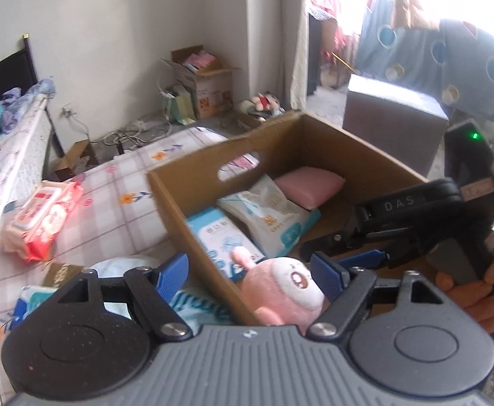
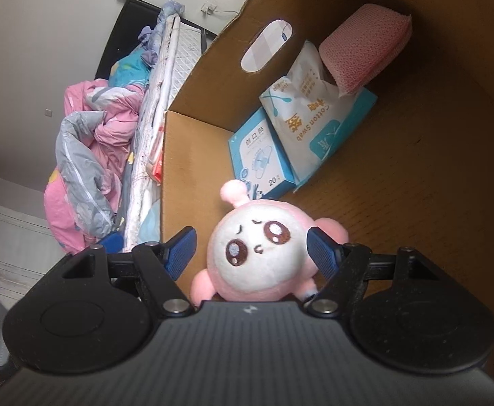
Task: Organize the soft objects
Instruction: 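Carry the pink plush doll into the cardboard box and release it, then move the right tool to the blue-and-white wet-wipe pack and grasp it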
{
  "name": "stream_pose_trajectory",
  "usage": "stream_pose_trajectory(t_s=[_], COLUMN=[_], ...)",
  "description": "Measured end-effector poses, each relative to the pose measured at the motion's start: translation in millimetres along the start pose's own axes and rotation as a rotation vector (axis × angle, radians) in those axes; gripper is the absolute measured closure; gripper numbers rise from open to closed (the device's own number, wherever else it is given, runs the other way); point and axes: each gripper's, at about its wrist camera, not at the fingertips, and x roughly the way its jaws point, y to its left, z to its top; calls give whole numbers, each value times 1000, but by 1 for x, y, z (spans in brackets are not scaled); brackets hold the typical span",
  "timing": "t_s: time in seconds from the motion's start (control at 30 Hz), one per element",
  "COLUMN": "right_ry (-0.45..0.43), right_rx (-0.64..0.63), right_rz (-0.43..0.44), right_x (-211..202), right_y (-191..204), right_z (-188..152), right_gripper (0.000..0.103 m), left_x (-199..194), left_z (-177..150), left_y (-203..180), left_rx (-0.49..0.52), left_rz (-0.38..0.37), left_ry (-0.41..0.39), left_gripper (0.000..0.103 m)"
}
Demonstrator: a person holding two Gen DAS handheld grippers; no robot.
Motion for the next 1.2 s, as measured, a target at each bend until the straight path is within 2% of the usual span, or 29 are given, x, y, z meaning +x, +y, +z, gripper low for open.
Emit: stream_pose_trajectory(t_s=[0.2, 0.37, 0.53, 0.63, 0.9, 0.97, 1.07, 1.2], right_ry=[69, 104, 86, 58, -74, -100, -105, -32], right_rx=[-24, -21, -56, -90, -253, -315, -419, -542], right_rz=[-49, -67, -110, -148, -222, -215, -150, -33], right_x=[11, 21, 12, 2, -34, -40, -39, -13], right_y=[5, 3, 12, 20, 65, 86, 128, 186], right_z=[-5, -6, -8, -12, -23, -26, -28, -25], right_gripper=[30, 36, 35, 31, 28, 28, 28, 28], left_x=[-40, -64, -82, -93, -111, -114, -118, -114], left_z=[-27, -66, -99, -115, -141, -144, -145, -137], left_y=[32, 55, 82, 98, 127, 133, 144, 160], left_rx=[-97, -178, -284, -343, -423, -439, -455, -476], left_rz=[43, 97, 140, 153, 198, 206, 222, 229], left_ry=[-38, -16, -2, -3, -22, -35, -62, -91], left_gripper=[17, 17, 17, 17, 17, 17, 17, 17])
